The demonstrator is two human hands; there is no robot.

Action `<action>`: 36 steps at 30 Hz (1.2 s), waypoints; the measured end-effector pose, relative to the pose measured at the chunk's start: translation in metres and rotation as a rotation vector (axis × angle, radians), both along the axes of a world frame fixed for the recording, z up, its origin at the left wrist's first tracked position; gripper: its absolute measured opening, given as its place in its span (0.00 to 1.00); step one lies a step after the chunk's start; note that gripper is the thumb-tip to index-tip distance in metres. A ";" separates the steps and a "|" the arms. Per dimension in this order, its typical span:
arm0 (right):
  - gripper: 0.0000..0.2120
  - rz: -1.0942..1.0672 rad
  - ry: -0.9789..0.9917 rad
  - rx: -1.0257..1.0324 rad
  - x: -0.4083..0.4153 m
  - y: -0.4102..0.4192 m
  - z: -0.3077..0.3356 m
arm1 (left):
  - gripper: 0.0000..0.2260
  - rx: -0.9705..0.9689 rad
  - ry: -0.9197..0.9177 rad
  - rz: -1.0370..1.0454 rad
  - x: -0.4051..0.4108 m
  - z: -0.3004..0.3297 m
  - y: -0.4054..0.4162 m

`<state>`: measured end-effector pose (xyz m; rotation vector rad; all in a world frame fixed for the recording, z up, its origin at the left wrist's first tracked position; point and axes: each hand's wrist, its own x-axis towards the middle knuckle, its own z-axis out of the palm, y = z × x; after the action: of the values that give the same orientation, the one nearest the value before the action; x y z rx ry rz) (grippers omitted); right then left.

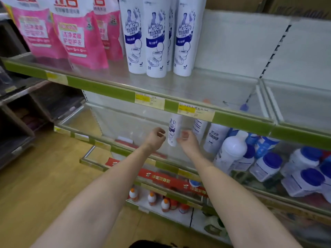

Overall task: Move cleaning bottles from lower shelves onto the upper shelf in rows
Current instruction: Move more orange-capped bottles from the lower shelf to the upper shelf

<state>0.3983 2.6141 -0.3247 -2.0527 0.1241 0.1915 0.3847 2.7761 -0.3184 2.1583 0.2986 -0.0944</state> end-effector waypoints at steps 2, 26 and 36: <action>0.24 -0.035 0.015 0.014 0.009 0.009 -0.004 | 0.12 -0.001 0.008 -0.015 0.007 -0.007 0.005; 0.20 0.174 -0.087 -0.082 -0.024 -0.012 0.003 | 0.25 -0.129 0.043 -0.143 -0.019 -0.018 -0.015; 0.22 0.276 -0.112 -0.017 -0.092 -0.086 0.024 | 0.30 -0.095 0.003 -0.190 -0.085 0.015 -0.076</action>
<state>0.3061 2.5283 -0.3004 -2.0870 -0.2281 0.2456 0.2993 2.7003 -0.3032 2.0876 0.0879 -0.2161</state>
